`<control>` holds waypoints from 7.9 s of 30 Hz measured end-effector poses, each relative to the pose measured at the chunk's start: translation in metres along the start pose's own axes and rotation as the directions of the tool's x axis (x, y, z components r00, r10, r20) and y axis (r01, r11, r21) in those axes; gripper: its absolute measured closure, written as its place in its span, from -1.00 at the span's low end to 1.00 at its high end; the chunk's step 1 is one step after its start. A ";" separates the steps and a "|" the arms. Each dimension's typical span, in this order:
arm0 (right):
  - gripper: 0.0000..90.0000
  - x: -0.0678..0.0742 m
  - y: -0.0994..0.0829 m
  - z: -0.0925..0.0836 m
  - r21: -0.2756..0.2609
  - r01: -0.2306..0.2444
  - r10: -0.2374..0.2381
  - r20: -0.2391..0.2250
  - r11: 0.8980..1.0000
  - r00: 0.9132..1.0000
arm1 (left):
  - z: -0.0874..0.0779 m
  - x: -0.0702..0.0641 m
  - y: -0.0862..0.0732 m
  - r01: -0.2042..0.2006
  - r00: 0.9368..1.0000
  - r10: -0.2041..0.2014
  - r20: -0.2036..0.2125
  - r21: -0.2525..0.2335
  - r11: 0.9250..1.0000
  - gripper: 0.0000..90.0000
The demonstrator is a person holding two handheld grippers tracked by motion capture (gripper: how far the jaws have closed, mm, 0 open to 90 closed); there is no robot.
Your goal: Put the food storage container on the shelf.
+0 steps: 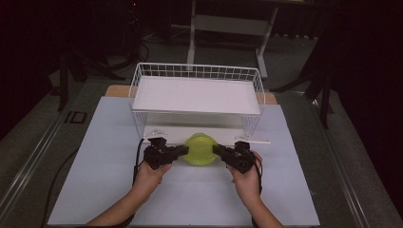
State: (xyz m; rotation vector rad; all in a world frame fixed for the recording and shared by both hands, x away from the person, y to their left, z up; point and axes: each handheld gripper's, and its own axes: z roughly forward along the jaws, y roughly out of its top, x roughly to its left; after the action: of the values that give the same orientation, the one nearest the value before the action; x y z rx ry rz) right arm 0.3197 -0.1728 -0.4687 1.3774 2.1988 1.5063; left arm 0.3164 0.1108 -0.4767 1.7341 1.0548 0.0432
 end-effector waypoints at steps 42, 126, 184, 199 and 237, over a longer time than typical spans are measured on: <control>0.53 -0.017 0.009 0.058 -0.078 -0.067 0.078 0.155 0.995 0.985 | 0.038 0.041 0.020 0.084 0.989 -0.084 -0.120 -0.005 0.996 0.81; 0.96 0.013 0.003 0.107 0.046 0.059 -0.063 0.114 0.997 0.991 | -0.025 0.004 -0.055 -0.215 0.976 0.210 -0.058 -0.096 0.972 -0.97; -0.64 0.029 -0.039 -0.050 -0.077 0.265 -0.269 -0.043 0.961 0.962 | -0.097 0.002 -0.065 -0.274 0.958 0.281 0.060 -0.110 0.955 -0.97; -0.65 0.017 -0.050 -0.081 -0.077 0.246 -0.250 -0.041 0.966 0.968 | -0.131 0.019 -0.076 -0.245 0.968 0.250 0.025 -0.126 0.961 -0.97; -0.67 -0.011 -0.072 -0.076 -0.066 0.235 -0.240 -0.067 0.970 0.969 | -0.137 0.028 -0.093 -0.264 0.963 0.268 -0.004 -0.175 0.948 -0.97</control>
State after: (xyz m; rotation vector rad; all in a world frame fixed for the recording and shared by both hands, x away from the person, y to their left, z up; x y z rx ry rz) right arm 0.2397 -0.2374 -0.4927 1.0129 2.2491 1.5420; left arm 0.2084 0.2371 -0.5007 1.7016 0.7713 0.2803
